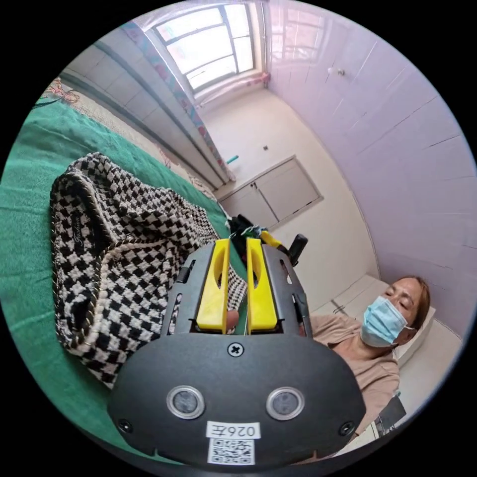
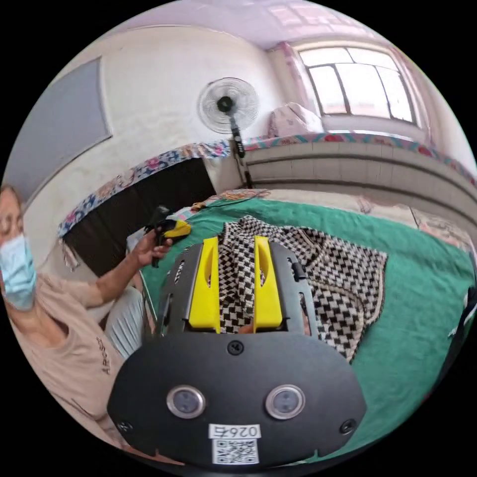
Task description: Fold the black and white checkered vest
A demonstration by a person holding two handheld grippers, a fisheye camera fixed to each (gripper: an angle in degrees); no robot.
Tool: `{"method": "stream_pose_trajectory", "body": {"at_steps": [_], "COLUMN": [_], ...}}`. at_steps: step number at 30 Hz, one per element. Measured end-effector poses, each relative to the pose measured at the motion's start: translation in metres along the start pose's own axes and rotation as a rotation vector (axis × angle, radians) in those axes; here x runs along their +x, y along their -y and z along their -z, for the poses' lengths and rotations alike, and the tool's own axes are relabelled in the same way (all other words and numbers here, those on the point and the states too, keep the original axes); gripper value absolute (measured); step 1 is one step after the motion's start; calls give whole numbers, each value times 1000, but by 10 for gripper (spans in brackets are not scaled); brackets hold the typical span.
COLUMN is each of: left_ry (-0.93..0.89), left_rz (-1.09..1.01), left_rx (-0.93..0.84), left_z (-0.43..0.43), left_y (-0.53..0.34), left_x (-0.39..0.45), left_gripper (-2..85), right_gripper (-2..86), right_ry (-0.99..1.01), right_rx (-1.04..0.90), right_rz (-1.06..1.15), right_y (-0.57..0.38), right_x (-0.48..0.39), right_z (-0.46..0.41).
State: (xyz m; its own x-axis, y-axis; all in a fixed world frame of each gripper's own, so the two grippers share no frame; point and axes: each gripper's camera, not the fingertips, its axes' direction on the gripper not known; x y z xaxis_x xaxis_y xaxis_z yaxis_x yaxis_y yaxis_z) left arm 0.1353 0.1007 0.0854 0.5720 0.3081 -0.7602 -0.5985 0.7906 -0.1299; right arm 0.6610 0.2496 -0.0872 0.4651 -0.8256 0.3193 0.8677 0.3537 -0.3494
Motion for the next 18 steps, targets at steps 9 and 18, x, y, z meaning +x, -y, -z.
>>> {"method": "stream_pose_trajectory", "body": {"at_steps": [9,18], "left_ry": [123,158], "left_rz": [-19,-67], "left_rx": [-92,-49], "left_z": [-25,-6], "left_y": [-52,-45], "left_x": [1,18], "left_gripper": [44,33], "right_gripper": [86,-5], "right_ry": [-259,15], "right_rx": [-361,33], "right_rz": [-357,77], "right_y": [-16,13], "right_x": [63,-28], "right_z": [-59,75]}}
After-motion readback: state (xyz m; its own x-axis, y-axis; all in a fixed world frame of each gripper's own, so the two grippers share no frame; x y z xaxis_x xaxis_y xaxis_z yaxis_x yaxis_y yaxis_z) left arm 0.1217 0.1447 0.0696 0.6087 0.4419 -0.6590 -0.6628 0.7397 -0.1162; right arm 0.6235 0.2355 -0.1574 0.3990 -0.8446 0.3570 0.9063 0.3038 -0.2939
